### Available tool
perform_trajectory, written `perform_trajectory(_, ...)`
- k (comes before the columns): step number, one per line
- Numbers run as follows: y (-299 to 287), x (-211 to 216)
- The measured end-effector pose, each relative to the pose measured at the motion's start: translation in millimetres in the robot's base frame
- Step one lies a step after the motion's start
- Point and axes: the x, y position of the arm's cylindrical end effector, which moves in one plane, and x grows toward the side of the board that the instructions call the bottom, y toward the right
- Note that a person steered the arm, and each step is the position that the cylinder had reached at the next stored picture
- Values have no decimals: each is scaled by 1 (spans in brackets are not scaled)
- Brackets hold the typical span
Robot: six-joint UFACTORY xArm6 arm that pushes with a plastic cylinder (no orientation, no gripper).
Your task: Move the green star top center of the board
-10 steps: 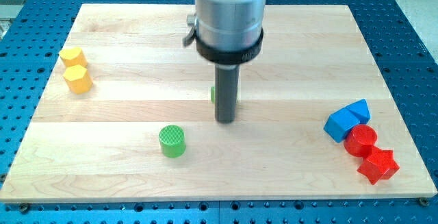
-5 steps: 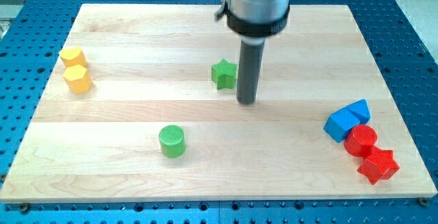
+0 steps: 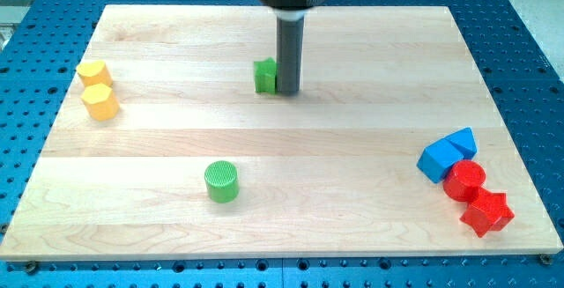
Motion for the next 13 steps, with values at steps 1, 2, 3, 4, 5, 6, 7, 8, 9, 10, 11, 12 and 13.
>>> perform_trajectory(1,-5,56)
perform_trajectory(2,-25,13)
perform_trajectory(3,-25,-49)
perform_trajectory(4,-34,-27)
perform_trajectory(5,-69,-23)
perform_trajectory(6,-83,-62)
perform_trajectory(7,-82,-99)
perform_trajectory(8,-121,-125)
perform_trajectory(9,-119,-154)
perform_trajectory(10,-69,-161)
perform_trajectory(11,-33,-156)
perform_trajectory(12,-90,-153)
perform_trajectory(13,-60,-99)
